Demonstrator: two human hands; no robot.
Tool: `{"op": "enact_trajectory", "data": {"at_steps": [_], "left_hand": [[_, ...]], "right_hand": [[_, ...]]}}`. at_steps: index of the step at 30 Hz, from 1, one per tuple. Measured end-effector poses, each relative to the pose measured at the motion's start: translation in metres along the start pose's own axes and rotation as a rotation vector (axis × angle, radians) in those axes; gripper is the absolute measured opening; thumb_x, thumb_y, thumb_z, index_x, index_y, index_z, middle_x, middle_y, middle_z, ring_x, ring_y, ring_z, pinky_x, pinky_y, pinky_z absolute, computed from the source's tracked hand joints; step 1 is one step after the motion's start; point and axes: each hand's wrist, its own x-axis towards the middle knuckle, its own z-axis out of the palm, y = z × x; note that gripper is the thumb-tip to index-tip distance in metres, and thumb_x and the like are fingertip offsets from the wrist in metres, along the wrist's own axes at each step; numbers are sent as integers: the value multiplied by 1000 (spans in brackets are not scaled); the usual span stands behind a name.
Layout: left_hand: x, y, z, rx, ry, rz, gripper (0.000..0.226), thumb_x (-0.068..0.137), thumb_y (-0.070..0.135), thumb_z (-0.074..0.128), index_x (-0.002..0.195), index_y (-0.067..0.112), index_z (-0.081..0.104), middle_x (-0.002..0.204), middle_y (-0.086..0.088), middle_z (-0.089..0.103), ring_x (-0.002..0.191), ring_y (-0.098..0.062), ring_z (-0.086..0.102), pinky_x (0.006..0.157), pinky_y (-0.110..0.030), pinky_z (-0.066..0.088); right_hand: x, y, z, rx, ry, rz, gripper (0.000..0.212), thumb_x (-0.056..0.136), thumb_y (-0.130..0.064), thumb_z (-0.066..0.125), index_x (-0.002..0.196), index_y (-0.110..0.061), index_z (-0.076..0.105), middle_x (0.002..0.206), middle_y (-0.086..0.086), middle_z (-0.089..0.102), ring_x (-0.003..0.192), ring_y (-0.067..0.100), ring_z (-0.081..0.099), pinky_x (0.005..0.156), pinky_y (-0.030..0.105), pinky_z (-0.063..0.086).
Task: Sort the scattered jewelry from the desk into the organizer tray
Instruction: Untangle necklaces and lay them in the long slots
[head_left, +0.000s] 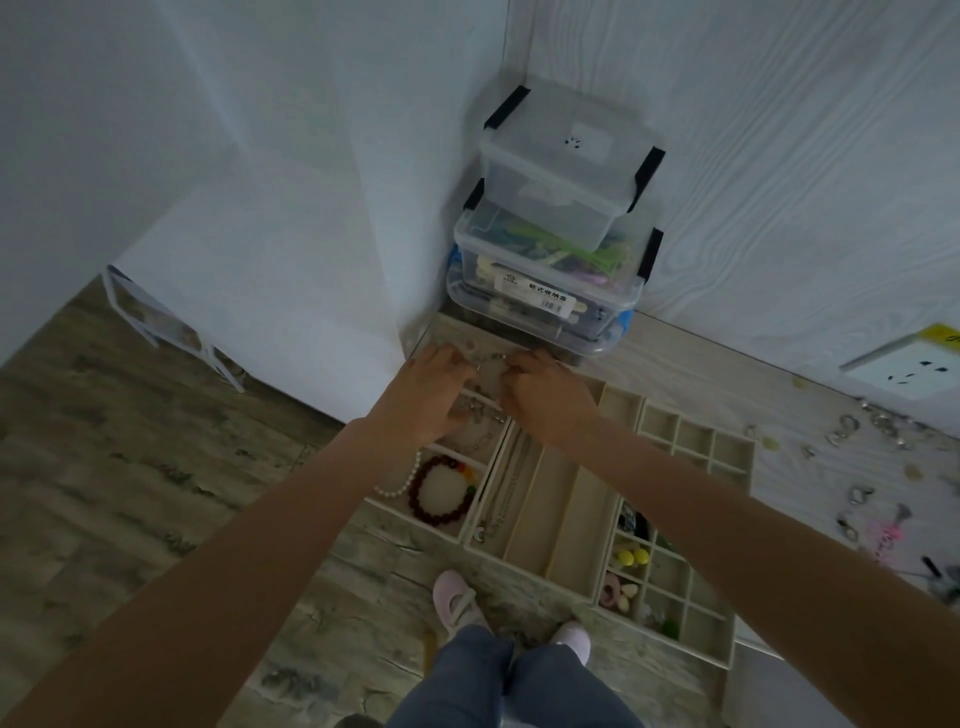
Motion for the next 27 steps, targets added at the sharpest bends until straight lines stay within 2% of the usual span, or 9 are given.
{"op": "enact_trajectory", "data": {"at_steps": [3, 6, 14, 18, 22, 27], "left_hand": [[-1, 3, 5, 162, -34, -24, 66, 72, 41, 72, 127, 15, 45, 131, -6, 39, 122, -24, 33, 93, -31, 28], [-2, 5, 13, 206, -23, -76, 80, 67, 48, 73, 131, 15, 40, 134, -9, 35, 123, -26, 31, 93, -32, 28], [-4, 6, 23, 187, 22, -106, 86, 66, 56, 71, 133, 14, 38, 136, -11, 35, 123, -27, 33, 95, -35, 28], [-6, 4, 20, 173, 24, -83, 79, 66, 53, 71, 130, 15, 44, 134, -7, 39, 122, -26, 35, 92, -35, 29], [-5, 2, 15, 210, 10, -60, 74, 68, 50, 70, 132, 20, 45, 134, -2, 41, 122, -23, 34, 92, -34, 27], [-1, 3, 9, 272, -26, -48, 77, 69, 54, 67, 137, 32, 39, 137, -5, 34, 127, -24, 27, 96, -35, 24]], "right_hand": [[0, -4, -5, 30, -45, 43, 44, 90, -38, 51, 124, -11, 55, 135, 5, 44, 124, 24, 37, 100, 34, 37], [0, -10, -6, 53, -50, 90, 52, 84, -43, 58, 126, -13, 52, 134, 7, 42, 125, 25, 35, 98, 35, 37], [1, -21, -3, 100, -53, 151, 62, 79, -43, 65, 129, -12, 45, 133, 11, 36, 127, 28, 32, 98, 37, 37], [2, -19, -4, 96, -61, 156, 68, 78, -45, 66, 132, -11, 42, 136, 11, 35, 128, 27, 32, 100, 37, 35], [0, -20, -4, 85, -47, 154, 64, 80, -45, 64, 131, -11, 44, 136, 10, 35, 128, 26, 32, 101, 35, 34], [0, -20, -5, 99, -44, 154, 59, 80, -45, 63, 126, -13, 50, 134, 9, 37, 127, 26, 33, 103, 33, 30]]}}
